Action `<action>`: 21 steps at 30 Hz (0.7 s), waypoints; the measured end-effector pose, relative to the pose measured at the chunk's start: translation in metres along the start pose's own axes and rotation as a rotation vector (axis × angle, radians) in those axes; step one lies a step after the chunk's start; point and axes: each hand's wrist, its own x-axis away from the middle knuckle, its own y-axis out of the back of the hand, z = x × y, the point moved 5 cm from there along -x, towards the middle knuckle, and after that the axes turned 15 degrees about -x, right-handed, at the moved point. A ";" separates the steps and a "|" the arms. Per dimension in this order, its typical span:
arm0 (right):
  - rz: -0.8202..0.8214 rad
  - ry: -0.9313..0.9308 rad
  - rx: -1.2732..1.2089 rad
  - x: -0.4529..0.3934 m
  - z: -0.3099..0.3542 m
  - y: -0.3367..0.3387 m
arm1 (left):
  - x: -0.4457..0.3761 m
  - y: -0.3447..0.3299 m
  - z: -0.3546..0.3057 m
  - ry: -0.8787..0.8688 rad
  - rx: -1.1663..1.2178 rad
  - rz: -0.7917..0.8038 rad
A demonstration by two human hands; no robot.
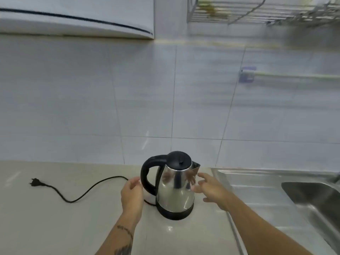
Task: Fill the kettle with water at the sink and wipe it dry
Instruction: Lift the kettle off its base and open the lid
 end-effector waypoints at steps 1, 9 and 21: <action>-0.020 0.002 -0.012 -0.004 -0.002 -0.003 | -0.010 0.000 0.001 0.002 -0.014 0.028; -0.043 0.081 -0.229 -0.012 -0.011 -0.023 | -0.052 -0.021 0.009 0.014 0.005 0.255; 0.009 0.291 -0.286 0.027 0.031 -0.009 | -0.012 0.002 -0.016 -0.002 0.236 0.195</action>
